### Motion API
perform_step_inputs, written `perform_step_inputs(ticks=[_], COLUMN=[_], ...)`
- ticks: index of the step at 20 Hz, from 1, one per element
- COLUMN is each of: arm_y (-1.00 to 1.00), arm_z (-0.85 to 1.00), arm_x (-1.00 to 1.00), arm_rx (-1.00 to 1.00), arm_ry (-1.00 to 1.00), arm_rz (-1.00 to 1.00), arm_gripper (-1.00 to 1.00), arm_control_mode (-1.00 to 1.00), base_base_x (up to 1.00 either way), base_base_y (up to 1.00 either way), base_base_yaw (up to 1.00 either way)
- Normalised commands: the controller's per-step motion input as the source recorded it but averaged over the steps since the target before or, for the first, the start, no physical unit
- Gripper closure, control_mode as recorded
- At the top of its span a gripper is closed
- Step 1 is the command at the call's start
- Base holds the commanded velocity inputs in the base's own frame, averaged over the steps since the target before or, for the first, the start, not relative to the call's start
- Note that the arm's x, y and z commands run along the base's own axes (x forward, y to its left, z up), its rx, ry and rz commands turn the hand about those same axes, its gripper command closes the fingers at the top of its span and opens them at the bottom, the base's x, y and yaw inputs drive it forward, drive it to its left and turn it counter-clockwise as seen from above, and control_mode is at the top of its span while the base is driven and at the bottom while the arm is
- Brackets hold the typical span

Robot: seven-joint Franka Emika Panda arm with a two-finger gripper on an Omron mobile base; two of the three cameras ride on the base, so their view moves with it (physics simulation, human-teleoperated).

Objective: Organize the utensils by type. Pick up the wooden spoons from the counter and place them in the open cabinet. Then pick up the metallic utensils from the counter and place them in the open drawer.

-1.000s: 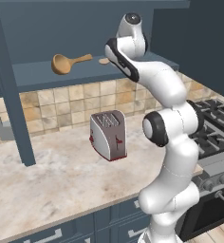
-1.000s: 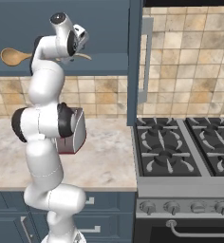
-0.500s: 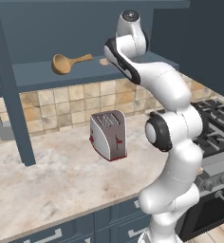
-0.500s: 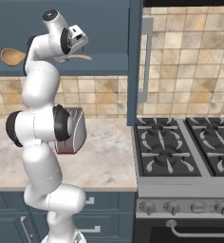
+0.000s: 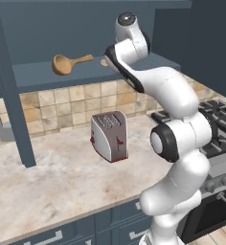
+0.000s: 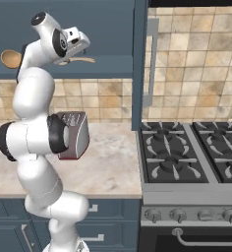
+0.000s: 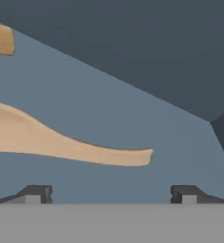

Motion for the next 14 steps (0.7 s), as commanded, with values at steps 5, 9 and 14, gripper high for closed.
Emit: perform_step_inputs(ticks=[5, 9, 14], arm_y=[-0.20, -0.18, -0.20], arm_z=[0.00, 0.00, 0.00], arm_x=[-0.50, -0.57, -0.63], arm_rx=[0.03, 0.07, 0.06], arm_ry=[-0.21, -0.15, -0.12], arm_rz=[-0.18, -0.19, -0.15], arm_gripper=[-1.00, -1.00, -1.00], arm_control_mode=[-1.00, -1.00, -1.00], base_base_x=[0.00, 0.00, 0.00], base_base_y=[0.00, 0.00, 0.00], base_base_yaw=[0.00, 0.00, 0.00])
